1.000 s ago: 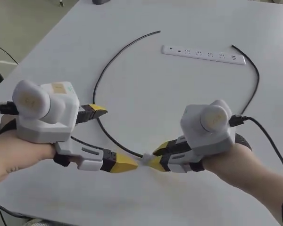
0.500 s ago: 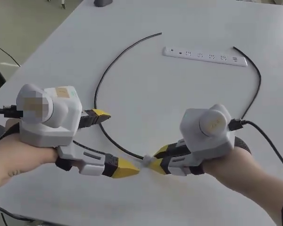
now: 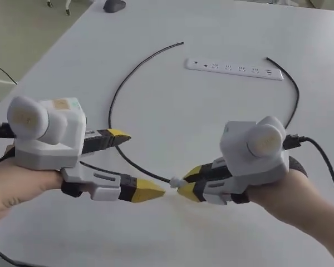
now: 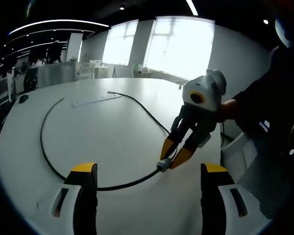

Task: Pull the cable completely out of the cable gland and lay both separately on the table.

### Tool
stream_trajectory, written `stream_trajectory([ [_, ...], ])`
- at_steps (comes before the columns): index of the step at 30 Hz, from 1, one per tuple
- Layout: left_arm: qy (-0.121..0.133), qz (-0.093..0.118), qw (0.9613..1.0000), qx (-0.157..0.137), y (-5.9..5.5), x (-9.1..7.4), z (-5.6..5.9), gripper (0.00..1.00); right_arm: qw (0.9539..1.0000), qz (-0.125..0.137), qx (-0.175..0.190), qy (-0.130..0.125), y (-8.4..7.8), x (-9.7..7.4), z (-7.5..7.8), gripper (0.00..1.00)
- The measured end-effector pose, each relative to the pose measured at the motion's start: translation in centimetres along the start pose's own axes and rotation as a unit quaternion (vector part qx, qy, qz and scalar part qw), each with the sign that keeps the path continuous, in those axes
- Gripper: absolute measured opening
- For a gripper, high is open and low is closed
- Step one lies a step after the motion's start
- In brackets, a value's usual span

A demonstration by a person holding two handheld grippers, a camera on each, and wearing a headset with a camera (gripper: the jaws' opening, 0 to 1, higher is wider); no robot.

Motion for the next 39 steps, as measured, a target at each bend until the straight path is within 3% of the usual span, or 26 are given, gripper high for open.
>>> stream_trajectory([
  [4, -0.019, 0.012, 0.9997, 0.000, 0.6, 0.2, 0.5, 0.85, 0.9998, 0.014, -0.016, -0.003, 0.4, -1.9, -0.5, 0.06],
  [8, -0.058, 0.022, 0.9981, 0.008, 1.3, 0.6, 1.3, 0.80, 0.9993, 0.024, -0.028, -0.002, 0.6, -3.5, -1.2, 0.06],
  [11, -0.085, 0.040, 0.9955, 0.012, 2.0, 1.0, 2.1, 0.80, 0.9991, 0.030, -0.030, 0.003, 0.7, -4.8, -1.7, 0.06],
  [13, -0.084, 0.048, 0.9950, 0.025, 2.4, 1.4, 2.3, 0.83, 0.9994, 0.029, -0.020, -0.001, 0.7, -5.4, -1.9, 0.06],
  [17, -0.105, 0.039, 0.9923, 0.053, 2.9, 2.0, 2.9, 0.76, 0.9992, 0.038, -0.012, -0.001, 0.9, -6.2, -2.5, 0.06],
  [21, -0.141, 0.046, 0.9845, 0.093, 3.4, 2.4, 4.2, 0.70, 0.9987, 0.050, 0.007, 0.006, 1.2, -6.9, -3.2, 0.06],
  [22, -0.159, 0.057, 0.9799, 0.107, 3.7, 2.5, 4.8, 0.69, 0.9985, 0.051, 0.015, 0.013, 1.2, -7.1, -3.4, 0.06],
  [24, -0.170, 0.069, 0.9764, 0.114, 4.1, 2.6, 5.5, 0.67, 0.9980, 0.059, 0.017, 0.016, 1.4, -7.4, -3.6, 0.06],
  [28, -0.179, 0.065, 0.9738, 0.125, 4.2, 2.9, 5.8, 0.62, 0.9967, 0.071, 0.029, 0.025, 1.7, -7.9, -4.0, 0.06],
  [32, -0.199, 0.080, 0.9685, 0.126, 4.5, 2.8, 6.3, 0.51, 0.9952, 0.083, 0.040, 0.034, 2.0, -8.4, -4.4, 0.06],
  [36, -0.220, 0.101, 0.9643, 0.108, 5.1, 2.8, 6.6, 0.55, 0.9946, 0.087, 0.043, 0.037, 2.1, -8.9, -4.6, 0.06],
  [39, -0.225, 0.099, 0.9631, 0.110, 5.1, 2.8, 6.6, 0.51, 0.9936, 0.091, 0.050, 0.043, 2.2, -9.1, -4.7, 0.06],
])
Point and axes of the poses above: the centre of the closed fingertips' face, and the gripper's own axes: x roughly forward along the fingers, z roughly to its right, y roughly out of its top, the point moved 8 cm from there along -x, roughly backward along the fingers, and after that the axes turned 7 degrees about y, right-handed, at the moved point
